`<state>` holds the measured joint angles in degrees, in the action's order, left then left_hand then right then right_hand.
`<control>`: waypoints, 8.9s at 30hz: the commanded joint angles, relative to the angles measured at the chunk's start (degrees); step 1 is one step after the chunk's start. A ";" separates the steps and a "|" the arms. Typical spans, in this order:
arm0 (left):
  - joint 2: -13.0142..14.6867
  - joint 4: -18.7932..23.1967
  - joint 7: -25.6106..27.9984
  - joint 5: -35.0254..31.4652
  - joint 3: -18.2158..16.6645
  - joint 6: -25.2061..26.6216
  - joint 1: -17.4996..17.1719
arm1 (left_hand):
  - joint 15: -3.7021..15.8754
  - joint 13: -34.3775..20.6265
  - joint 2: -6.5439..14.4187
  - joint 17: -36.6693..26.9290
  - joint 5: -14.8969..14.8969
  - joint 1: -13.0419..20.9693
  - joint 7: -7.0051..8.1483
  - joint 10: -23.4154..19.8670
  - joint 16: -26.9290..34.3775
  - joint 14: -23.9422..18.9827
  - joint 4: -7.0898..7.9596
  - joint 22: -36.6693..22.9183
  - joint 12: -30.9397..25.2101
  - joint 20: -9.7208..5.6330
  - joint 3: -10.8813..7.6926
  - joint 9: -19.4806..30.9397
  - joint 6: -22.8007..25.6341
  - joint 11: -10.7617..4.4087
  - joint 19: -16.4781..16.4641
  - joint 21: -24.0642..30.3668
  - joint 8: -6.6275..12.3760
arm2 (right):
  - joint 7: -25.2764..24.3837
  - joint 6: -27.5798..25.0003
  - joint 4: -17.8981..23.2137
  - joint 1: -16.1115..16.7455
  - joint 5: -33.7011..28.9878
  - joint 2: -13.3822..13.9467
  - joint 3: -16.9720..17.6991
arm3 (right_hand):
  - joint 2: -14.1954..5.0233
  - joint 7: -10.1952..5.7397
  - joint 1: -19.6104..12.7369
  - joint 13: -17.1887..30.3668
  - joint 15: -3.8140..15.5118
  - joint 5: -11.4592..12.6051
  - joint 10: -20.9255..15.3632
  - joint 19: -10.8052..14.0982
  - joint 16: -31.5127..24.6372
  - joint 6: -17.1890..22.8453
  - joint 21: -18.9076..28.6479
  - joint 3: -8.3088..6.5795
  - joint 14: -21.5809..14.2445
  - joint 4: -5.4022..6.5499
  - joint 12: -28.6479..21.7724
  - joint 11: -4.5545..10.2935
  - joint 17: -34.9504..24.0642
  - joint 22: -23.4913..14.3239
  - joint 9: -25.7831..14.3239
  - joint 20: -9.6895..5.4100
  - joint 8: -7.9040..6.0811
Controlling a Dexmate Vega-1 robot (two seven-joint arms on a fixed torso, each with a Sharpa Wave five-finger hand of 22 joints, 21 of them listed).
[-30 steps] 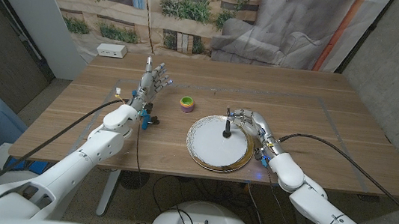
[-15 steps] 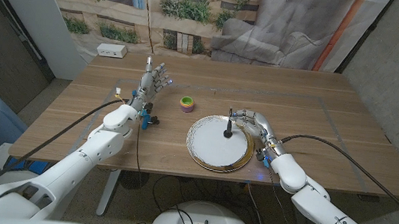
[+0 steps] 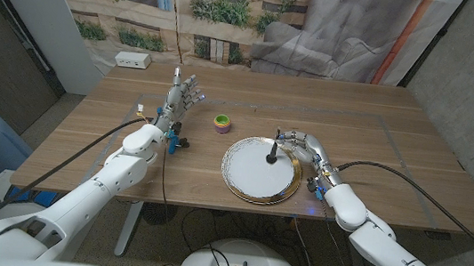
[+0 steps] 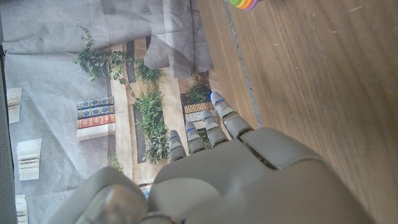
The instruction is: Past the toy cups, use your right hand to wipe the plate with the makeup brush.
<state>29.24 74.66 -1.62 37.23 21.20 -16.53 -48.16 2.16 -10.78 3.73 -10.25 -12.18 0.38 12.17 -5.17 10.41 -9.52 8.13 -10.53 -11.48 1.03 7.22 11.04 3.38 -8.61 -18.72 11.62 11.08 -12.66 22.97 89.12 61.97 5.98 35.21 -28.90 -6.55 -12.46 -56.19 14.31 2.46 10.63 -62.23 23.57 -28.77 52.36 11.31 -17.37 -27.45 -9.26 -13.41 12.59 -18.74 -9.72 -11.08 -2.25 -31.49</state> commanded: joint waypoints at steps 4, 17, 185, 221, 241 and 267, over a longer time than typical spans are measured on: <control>0.02 0.04 0.01 0.01 -0.01 0.04 -0.01 | 0.82 -0.16 0.83 -0.10 -0.21 -0.08 0.48 -0.23 0.18 -0.42 0.40 -0.27 -0.41 0.01 0.09 0.13 -0.16 -0.54 -0.45 0.38 0.19 | -0.99 -1.15 1.59 1.09 -0.22 0.81 0.91 | -0.38 -0.07 -0.39 0.05 9.16 0.35 -0.14 -0.04 0.34 0.78 0.15 0.04 -0.27 0.04 0.22 0.07 -0.15 -0.26 -0.27 -1.63 -0.24; 0.02 0.04 0.01 0.01 -0.01 0.03 -0.01 | 0.76 -0.16 0.82 -0.10 -0.21 -0.07 0.48 -0.19 0.19 -0.43 0.39 -0.26 -0.40 -0.01 0.10 0.13 -0.17 -0.47 -0.42 0.37 0.19 | -0.89 -1.94 2.43 1.45 -0.08 1.51 1.29 | -0.42 -0.07 -0.33 0.07 9.11 0.36 -0.18 -0.03 0.36 0.83 0.15 0.06 -0.35 0.09 0.22 0.07 -0.16 -0.26 -0.27 -1.62 -0.20; -0.02 -0.04 -0.01 -0.01 0.01 0.00 0.03 | 0.76 -0.16 0.83 -0.10 -0.21 -0.08 0.48 -0.21 0.18 -0.41 0.40 -0.26 -0.40 -0.05 0.10 0.14 -0.13 -0.39 -0.42 0.37 0.21 | -2.44 -19.58 9.24 -9.89 -20.43 11.05 0.39 | -0.42 -0.03 -0.16 0.69 9.21 0.80 -0.40 0.42 0.64 1.65 0.26 0.11 -1.33 -0.03 0.21 0.03 -0.29 -0.23 -0.30 -1.33 0.14; 0.01 0.05 0.03 0.00 0.00 0.03 -0.02 | 0.80 -0.16 0.82 -0.10 -0.21 -0.08 0.48 -0.17 0.18 -0.41 0.40 -0.26 -0.39 -0.07 0.11 0.13 -0.17 -0.42 -0.44 0.37 0.19 | -0.92 -42.92 24.53 -2.63 -39.29 21.97 0.17 | -0.35 0.01 -0.47 0.70 9.38 0.87 -0.78 0.66 0.77 2.04 0.25 -0.10 -1.78 -0.16 0.17 0.08 -0.22 -0.21 -0.76 -1.30 -0.24; 0.01 0.00 0.00 0.00 0.00 0.02 0.01 | 0.81 -0.16 0.83 -0.10 -0.21 -0.08 0.48 -0.24 0.18 -0.41 0.40 -0.26 -0.42 0.05 0.10 0.13 -0.16 -0.37 -0.39 0.36 0.20 | 3.96 -46.43 25.65 -2.20 -45.22 24.69 -1.56 | -0.35 0.03 -0.44 0.65 9.36 0.90 -0.91 0.78 0.93 2.12 0.24 -0.23 -2.05 -0.11 0.22 0.09 -0.12 -0.19 -1.12 -1.37 -0.54; -0.04 -0.04 0.01 -0.02 0.02 0.00 0.04 | 0.80 -0.16 0.84 -0.10 -0.22 -0.07 0.48 -0.17 0.18 -0.41 0.39 -0.26 -0.40 0.00 0.10 0.13 -0.15 -0.38 -0.42 0.37 0.21 | 9.72 -46.64 23.26 -4.98 -45.69 22.95 -4.35 | -0.14 0.00 -0.29 0.59 9.23 0.88 -1.09 0.34 1.16 2.02 0.01 -0.26 -2.22 -0.04 0.28 0.11 -0.01 -0.18 -1.53 -1.21 -0.87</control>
<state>29.21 74.67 -1.61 37.24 21.20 -16.53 -48.15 2.16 -10.78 3.73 -10.25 -12.18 0.37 12.17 -5.19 10.41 -9.52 8.13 -10.53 -11.48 1.03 7.22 11.04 3.38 -8.59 -18.72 11.62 11.08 -4.64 -24.48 113.82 58.38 -39.99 59.03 -32.05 -6.55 -12.19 -56.19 14.78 2.67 11.07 -62.86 23.98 -27.71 53.95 11.31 -17.36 -29.10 -9.28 -13.08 12.59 -18.61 -9.72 -11.16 -2.65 -31.81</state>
